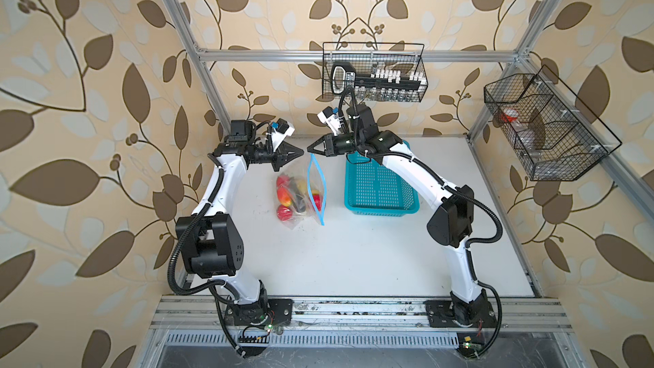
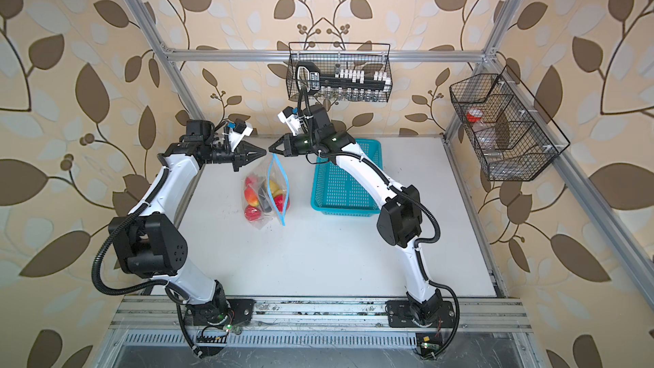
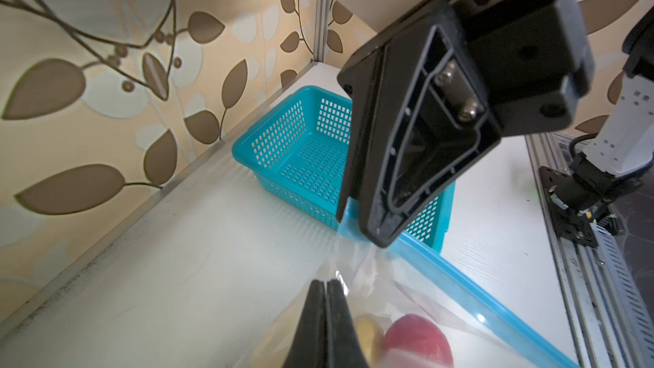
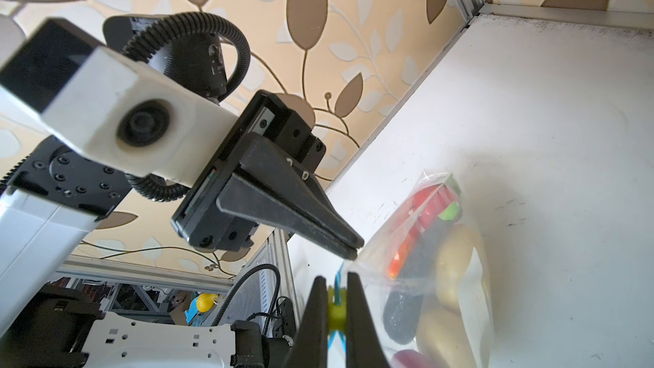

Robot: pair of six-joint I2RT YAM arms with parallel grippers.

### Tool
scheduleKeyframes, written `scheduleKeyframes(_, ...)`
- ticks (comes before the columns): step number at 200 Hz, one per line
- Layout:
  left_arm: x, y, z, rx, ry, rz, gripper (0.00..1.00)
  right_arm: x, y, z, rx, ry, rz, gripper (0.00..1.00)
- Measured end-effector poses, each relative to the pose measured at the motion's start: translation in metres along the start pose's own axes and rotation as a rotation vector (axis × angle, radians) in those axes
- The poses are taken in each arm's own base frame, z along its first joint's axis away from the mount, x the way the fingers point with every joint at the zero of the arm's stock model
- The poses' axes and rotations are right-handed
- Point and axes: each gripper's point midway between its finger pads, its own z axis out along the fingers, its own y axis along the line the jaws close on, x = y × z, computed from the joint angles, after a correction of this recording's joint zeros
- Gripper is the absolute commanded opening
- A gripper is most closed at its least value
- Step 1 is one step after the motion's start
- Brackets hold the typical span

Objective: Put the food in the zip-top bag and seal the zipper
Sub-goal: 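Move the left gripper to the zipper's far end and pinch it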

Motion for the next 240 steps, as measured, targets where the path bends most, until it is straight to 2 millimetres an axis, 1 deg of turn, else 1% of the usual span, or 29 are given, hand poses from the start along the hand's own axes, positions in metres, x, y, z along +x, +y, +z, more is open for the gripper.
scheduleKeyframes(30,0.003,-0.003,0.000,0.009,0.010,0.029,0.00,0.000,0.000,0.000,0.000,0.000,-0.007,0.00)
scheduleKeyframes(41,0.005,-0.006,-0.001,0.018,0.017,0.048,0.04,0.000,0.000,0.000,0.000,0.001,-0.007,0.00)
scheduleKeyframes(54,0.005,-0.009,-0.001,0.026,0.022,0.074,0.13,0.000,0.000,0.000,-0.001,0.001,-0.010,0.00)
scheduleKeyframes(60,0.005,-0.011,-0.002,0.032,0.024,0.090,0.15,0.000,0.000,0.000,-0.003,0.002,-0.011,0.00)
scheduleKeyframes(78,0.000,-0.016,-0.005,0.048,0.025,0.144,0.17,0.001,0.001,0.000,-0.007,0.005,-0.013,0.00)
scheduleKeyframes(108,-0.017,-0.021,-0.010,0.081,0.013,0.254,0.26,0.003,0.004,0.000,-0.020,0.012,-0.014,0.00)
scheduleKeyframes(119,-0.021,-0.022,-0.010,0.104,0.008,0.291,0.27,0.004,0.005,0.001,-0.025,0.016,-0.017,0.00)
scheduleKeyframes(132,-0.021,-0.022,-0.010,0.134,0.012,0.323,0.27,0.005,0.007,0.002,-0.033,0.021,-0.022,0.00)
scheduleKeyframes(158,-0.014,-0.023,-0.008,0.215,0.031,0.382,0.31,0.008,0.012,0.003,-0.053,0.033,-0.024,0.00)
scheduleKeyframes(176,-0.003,-0.023,-0.005,0.260,0.032,0.433,0.31,0.009,0.014,0.004,-0.059,0.036,-0.025,0.00)
scheduleKeyframes(196,0.008,-0.031,-0.004,0.297,0.029,0.457,0.41,0.010,0.016,0.004,-0.069,0.041,-0.026,0.00)
scheduleKeyframes(240,0.010,-0.034,-0.003,0.308,-0.002,0.501,0.43,0.013,0.020,0.005,-0.084,0.050,-0.039,0.00)
